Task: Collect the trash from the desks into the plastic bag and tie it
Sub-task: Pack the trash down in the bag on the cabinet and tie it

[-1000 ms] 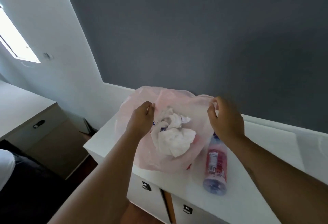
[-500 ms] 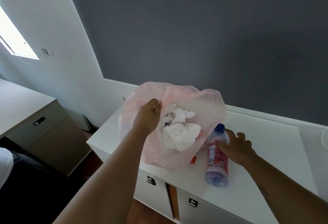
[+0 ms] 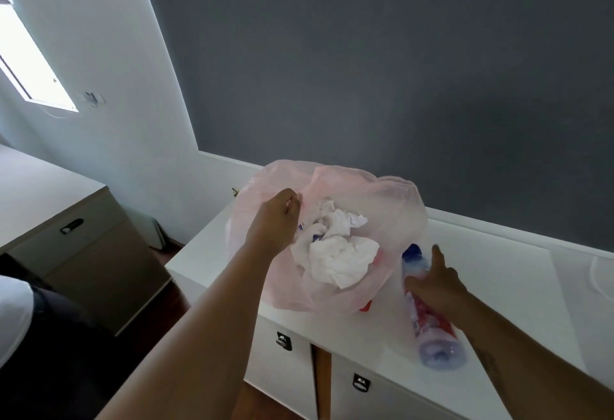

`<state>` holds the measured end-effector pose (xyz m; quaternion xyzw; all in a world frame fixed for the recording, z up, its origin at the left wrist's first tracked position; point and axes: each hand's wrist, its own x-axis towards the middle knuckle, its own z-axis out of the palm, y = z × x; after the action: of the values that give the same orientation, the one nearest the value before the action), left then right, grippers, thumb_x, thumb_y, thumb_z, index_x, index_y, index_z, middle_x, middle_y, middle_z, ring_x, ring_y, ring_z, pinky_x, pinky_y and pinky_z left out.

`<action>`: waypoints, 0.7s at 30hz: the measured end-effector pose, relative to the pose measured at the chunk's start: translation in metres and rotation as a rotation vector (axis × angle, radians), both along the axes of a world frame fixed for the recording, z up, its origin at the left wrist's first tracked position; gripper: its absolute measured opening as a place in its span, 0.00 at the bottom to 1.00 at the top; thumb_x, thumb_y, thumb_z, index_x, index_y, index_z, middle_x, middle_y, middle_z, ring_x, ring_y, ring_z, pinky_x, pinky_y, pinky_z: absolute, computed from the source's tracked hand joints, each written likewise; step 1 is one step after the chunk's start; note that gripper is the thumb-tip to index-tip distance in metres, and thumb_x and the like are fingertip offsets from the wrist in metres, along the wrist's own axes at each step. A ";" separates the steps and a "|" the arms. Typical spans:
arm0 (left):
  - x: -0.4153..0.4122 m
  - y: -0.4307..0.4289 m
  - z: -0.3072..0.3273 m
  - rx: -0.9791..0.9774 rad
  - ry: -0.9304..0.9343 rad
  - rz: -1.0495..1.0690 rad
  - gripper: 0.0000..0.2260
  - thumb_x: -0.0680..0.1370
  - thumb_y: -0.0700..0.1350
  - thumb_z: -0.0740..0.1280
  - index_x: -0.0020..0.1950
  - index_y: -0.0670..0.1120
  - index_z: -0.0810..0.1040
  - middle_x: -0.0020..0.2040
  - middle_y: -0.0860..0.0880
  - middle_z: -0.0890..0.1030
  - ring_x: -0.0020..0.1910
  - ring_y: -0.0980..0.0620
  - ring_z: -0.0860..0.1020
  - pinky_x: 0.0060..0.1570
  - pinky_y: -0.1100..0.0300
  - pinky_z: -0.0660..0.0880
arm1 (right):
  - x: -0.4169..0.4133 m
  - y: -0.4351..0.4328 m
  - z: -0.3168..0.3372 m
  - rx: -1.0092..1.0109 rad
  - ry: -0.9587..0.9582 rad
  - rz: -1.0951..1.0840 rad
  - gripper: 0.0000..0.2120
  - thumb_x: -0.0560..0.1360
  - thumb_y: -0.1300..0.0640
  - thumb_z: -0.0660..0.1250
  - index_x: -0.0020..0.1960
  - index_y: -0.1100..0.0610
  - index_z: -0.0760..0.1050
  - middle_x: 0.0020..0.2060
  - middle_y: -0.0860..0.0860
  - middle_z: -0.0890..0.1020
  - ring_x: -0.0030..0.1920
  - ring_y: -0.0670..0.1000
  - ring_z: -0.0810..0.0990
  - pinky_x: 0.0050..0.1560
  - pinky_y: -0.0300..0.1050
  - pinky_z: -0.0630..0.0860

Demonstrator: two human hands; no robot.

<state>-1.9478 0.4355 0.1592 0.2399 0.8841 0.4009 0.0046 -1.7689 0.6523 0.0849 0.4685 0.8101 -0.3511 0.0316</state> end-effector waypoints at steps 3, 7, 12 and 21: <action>-0.002 -0.001 0.004 0.004 0.004 0.011 0.14 0.84 0.52 0.55 0.46 0.46 0.73 0.40 0.47 0.79 0.38 0.47 0.77 0.38 0.56 0.72 | -0.006 0.012 0.037 0.157 0.159 -0.190 0.38 0.74 0.45 0.68 0.77 0.53 0.53 0.67 0.63 0.68 0.65 0.67 0.70 0.63 0.58 0.69; -0.009 0.000 0.004 0.009 0.030 0.021 0.13 0.84 0.51 0.55 0.47 0.47 0.73 0.40 0.48 0.79 0.38 0.49 0.77 0.38 0.56 0.72 | -0.025 0.014 0.081 0.472 0.735 -0.075 0.32 0.72 0.52 0.71 0.72 0.56 0.62 0.62 0.58 0.72 0.59 0.57 0.74 0.55 0.47 0.72; -0.013 0.005 0.008 0.044 -0.004 0.075 0.14 0.84 0.52 0.54 0.52 0.47 0.76 0.45 0.48 0.81 0.43 0.47 0.80 0.46 0.51 0.79 | -0.070 -0.029 0.107 0.678 0.872 0.469 0.36 0.70 0.55 0.74 0.74 0.55 0.62 0.65 0.55 0.72 0.61 0.52 0.72 0.60 0.44 0.73; -0.018 0.005 0.022 0.142 0.006 0.238 0.15 0.84 0.50 0.53 0.49 0.43 0.75 0.43 0.47 0.78 0.42 0.46 0.75 0.44 0.56 0.72 | -0.099 -0.053 0.074 0.688 0.087 1.097 0.33 0.78 0.46 0.65 0.78 0.45 0.53 0.77 0.46 0.58 0.76 0.53 0.59 0.76 0.50 0.53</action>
<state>-1.9661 0.4403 0.1813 0.1344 0.8757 0.4595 -0.0627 -1.8677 0.5995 0.1593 -0.0447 0.9985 -0.0231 0.0218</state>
